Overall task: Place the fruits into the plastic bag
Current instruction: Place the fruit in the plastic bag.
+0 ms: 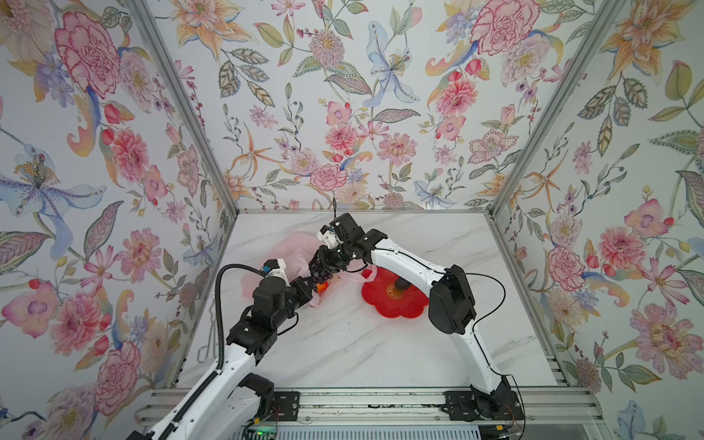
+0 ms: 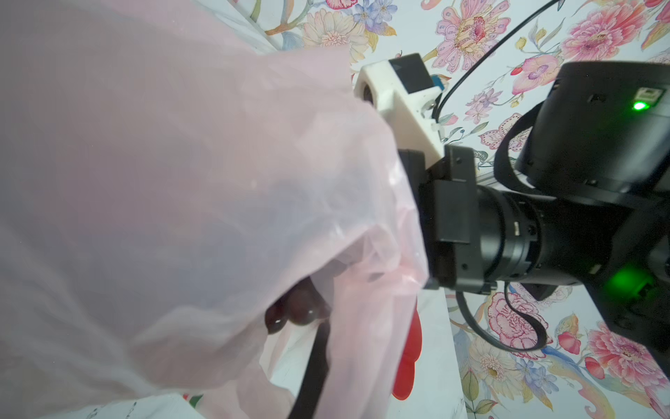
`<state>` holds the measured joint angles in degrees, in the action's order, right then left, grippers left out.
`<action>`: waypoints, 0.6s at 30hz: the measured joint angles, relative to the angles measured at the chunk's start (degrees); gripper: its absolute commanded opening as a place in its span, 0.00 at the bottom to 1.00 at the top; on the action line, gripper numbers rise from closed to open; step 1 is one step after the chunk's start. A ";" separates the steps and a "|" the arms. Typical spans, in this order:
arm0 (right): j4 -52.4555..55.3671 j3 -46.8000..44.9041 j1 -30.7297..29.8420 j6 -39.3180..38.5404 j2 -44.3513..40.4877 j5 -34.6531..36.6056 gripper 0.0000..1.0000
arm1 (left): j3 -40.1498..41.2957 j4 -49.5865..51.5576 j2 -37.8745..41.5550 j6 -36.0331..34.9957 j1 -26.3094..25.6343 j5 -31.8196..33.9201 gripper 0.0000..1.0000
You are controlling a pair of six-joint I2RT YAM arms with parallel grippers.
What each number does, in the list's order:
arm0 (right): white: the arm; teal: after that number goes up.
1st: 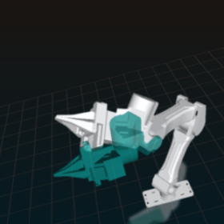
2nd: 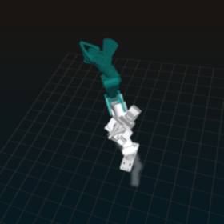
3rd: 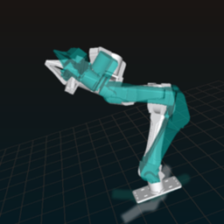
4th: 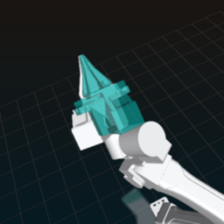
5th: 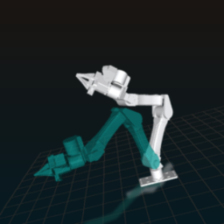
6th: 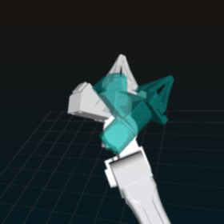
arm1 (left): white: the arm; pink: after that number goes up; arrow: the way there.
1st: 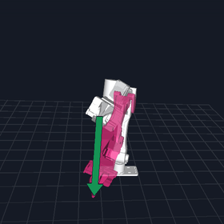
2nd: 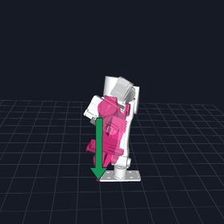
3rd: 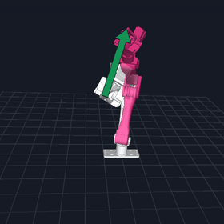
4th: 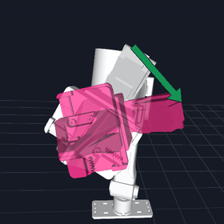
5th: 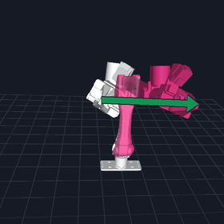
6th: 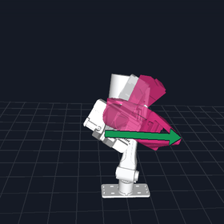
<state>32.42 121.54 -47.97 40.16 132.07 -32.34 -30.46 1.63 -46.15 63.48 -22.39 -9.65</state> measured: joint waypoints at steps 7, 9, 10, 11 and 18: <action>-0.04 -0.46 -2.29 -2.56 0.00 2.62 0.35 | -0.24 -2.19 -0.11 2.23 1.14 0.04 0.00; -0.04 -0.63 -2.89 -3.15 0.00 2.89 0.35 | -0.24 -2.95 -0.15 3.06 1.46 0.02 0.00; -0.04 -0.70 -3.08 -3.32 0.07 2.84 0.36 | -0.24 -3.37 -0.15 3.48 1.53 0.04 0.00; -0.11 -0.70 -3.23 -3.32 0.22 2.64 0.36 | -0.24 -3.65 -0.15 3.69 1.62 0.00 0.00; -0.04 6.93 -3.02 -2.23 6.75 -0.50 0.41 | -0.24 -3.56 -0.61 4.52 2.36 -0.15 0.00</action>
<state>32.38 128.46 -50.98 37.93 138.82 -32.84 -30.70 -1.93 -46.76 68.01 -20.03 -9.80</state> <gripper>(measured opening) 0.390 0.046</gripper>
